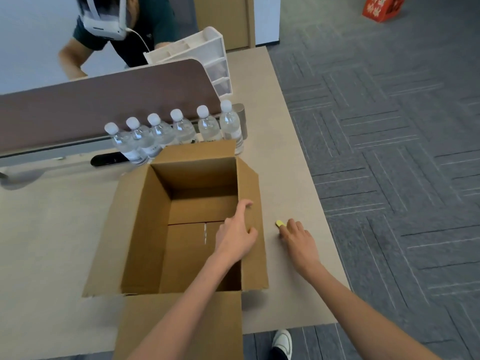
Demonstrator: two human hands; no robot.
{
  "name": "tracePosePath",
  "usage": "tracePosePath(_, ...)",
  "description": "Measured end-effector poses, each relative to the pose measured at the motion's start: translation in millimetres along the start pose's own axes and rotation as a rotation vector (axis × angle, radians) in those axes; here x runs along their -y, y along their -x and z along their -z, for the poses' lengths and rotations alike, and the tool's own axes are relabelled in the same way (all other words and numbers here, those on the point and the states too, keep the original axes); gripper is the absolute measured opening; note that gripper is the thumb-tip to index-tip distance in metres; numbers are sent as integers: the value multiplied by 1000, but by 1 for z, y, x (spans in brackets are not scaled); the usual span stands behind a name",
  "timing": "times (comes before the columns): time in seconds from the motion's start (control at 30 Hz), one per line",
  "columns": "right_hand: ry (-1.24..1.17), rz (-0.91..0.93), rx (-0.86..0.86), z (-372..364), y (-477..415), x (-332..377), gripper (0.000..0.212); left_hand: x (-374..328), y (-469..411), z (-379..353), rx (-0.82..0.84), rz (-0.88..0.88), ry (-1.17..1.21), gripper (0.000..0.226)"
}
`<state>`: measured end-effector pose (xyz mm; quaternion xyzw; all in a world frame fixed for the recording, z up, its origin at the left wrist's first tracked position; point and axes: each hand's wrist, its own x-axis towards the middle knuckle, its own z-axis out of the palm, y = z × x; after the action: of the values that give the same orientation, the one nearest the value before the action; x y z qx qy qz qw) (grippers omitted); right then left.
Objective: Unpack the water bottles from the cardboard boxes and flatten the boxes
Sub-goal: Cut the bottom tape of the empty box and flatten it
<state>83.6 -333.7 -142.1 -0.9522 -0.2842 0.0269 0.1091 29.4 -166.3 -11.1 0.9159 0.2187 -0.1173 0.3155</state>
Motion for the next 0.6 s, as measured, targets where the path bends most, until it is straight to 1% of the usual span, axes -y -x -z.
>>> tracePosePath(0.07, -47, -48, 0, 4, 3, 0, 56, -3, 2, 0, -20, 8, -16, 56)
tracePosePath(0.1, -99, -105, 20, 7, 5, 1, 52, -5, 4, 0, -33, 13, -23, 56)
tracePosePath(0.2, -267, -311, 19, 18, 6, 0, 30, -7, 5, -5, -68, 11, -25, 57)
tracePosePath(0.23, -323, -349, 15, 23, 6, -1, 27, -6, 4, -7, -80, 12, -24, 58)
tracePosePath(0.3, -454, -408, -8, 33, 2, -1, 30, -8, 6, -6, -91, 14, -27, 57)
tracePosePath(0.4, -668, -497, -57, 45, -5, 3, 44, -11, 9, 2, -109, 3, -42, 55)
tracePosePath(0.47, -762, -543, -105, 52, -9, 6, 43, -11, 11, 7, -115, -3, -47, 53)
tracePosePath(0.53, -825, -571, -136, 60, -14, 9, 31, -10, 14, 15, -119, -5, -25, 51)
tracePosePath(0.6, -823, -568, -148, 68, -18, 12, 16, -7, 18, 26, -149, -3, -1, 49)
